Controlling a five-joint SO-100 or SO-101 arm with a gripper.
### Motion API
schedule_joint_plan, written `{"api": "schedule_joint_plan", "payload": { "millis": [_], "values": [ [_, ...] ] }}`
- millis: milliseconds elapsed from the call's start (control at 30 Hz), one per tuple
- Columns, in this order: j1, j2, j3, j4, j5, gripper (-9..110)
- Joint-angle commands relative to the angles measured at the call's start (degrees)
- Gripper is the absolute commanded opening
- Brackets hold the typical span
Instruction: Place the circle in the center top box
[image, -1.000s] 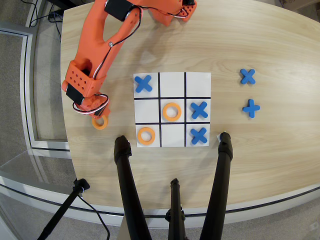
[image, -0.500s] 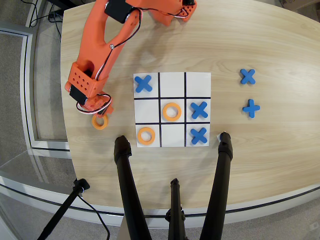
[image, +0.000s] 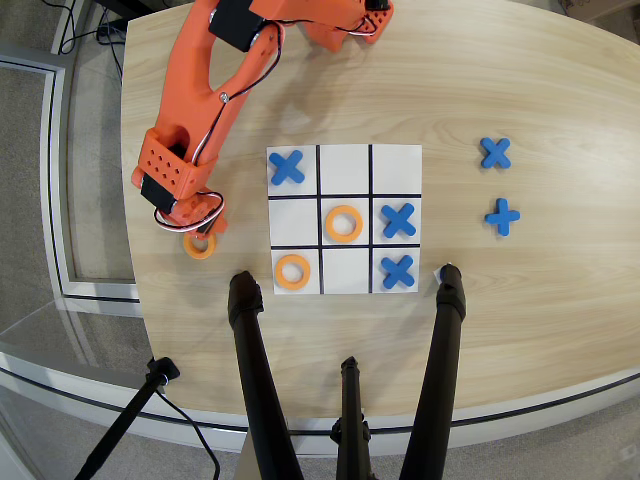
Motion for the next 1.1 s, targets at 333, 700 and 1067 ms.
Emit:
{"api": "schedule_joint_plan", "payload": {
  "millis": [333, 700, 1067],
  "values": [
    [1.67, 1.76, 5.10, 3.08, -1.58, 17],
    [2.90, 2.81, 5.45, 9.05, -2.29, 17],
    [4.92, 3.16, 4.57, 19.25, -3.96, 17]
  ]
}}
